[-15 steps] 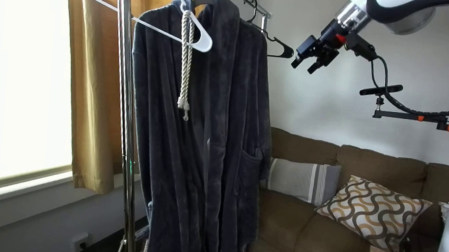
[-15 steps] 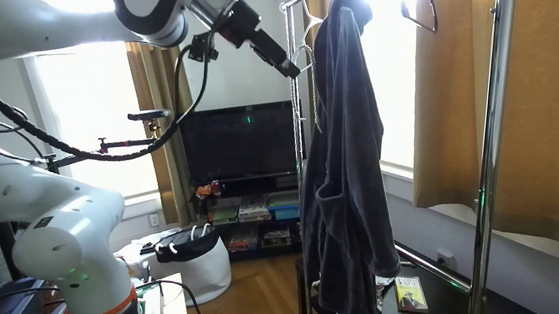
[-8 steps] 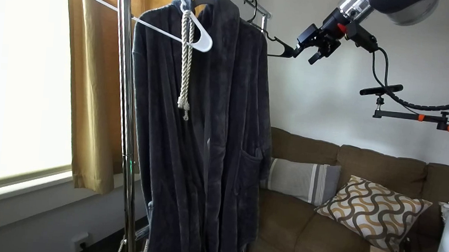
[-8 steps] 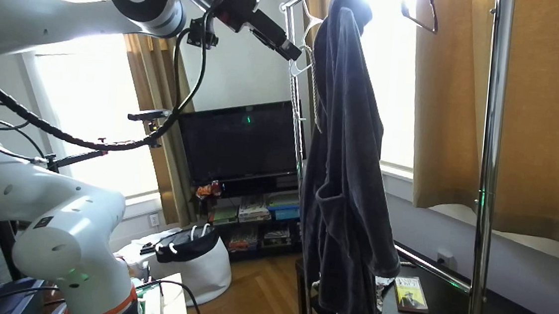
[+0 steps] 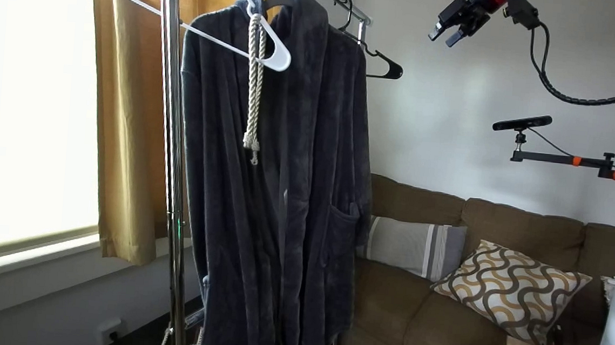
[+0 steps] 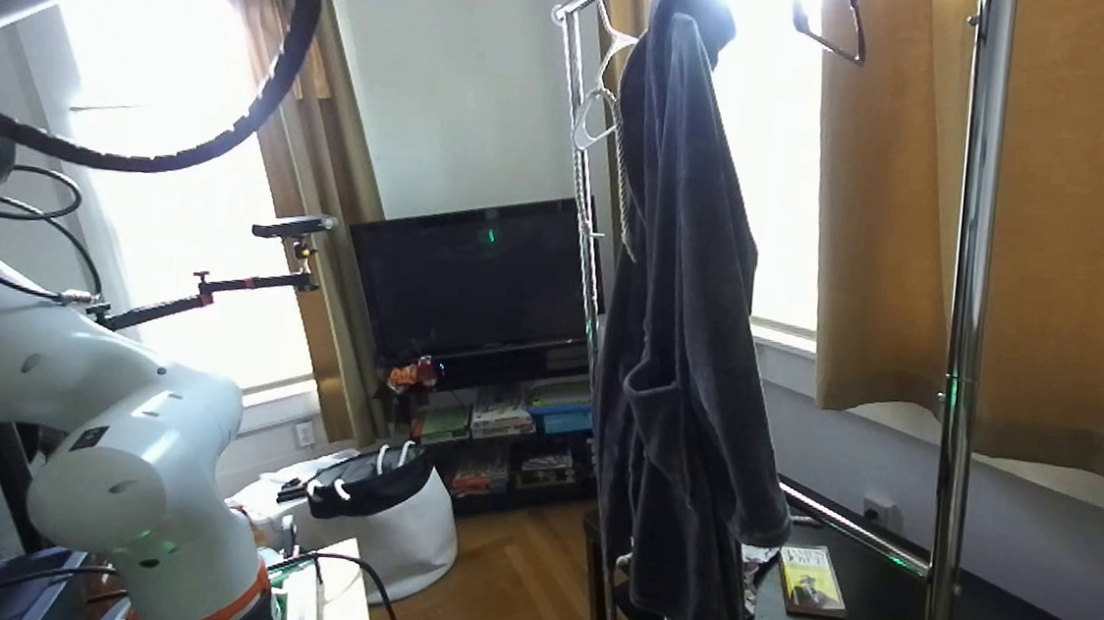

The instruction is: Move the black hanger to the bottom rail

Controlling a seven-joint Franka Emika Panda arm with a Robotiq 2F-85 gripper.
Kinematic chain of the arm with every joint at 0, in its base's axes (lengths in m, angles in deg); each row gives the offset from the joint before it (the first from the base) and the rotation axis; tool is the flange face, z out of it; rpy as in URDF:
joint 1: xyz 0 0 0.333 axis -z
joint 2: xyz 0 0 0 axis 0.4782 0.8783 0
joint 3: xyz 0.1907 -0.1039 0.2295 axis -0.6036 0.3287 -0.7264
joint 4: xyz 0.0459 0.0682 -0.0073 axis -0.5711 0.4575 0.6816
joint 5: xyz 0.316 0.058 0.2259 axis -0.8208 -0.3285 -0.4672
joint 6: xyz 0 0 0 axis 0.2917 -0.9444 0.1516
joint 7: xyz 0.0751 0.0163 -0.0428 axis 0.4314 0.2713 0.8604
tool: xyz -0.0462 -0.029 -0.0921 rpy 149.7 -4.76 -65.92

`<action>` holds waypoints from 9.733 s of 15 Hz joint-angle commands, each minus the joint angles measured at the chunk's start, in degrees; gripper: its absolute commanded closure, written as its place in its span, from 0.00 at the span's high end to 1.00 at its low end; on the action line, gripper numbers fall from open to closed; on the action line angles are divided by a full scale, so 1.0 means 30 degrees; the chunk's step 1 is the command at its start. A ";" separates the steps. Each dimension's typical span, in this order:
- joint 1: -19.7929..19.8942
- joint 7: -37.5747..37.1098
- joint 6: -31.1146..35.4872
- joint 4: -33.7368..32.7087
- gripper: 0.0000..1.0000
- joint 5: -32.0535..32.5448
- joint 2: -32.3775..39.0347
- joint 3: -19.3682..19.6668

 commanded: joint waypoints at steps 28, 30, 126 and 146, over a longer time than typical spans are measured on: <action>0.0749 0.9629 -0.7824 -1.4991 0.90 -0.8297 1.3660 0.2927; 0.1394 0.9390 -0.8278 -1.6036 0.85 -0.9257 1.4393 0.2602; 0.3172 0.2652 -1.6274 -1.4400 0.02 0.0425 2.5649 -0.2055; 0.2720 0.1894 -1.3941 -1.2419 0.39 0.1314 2.6489 -0.2310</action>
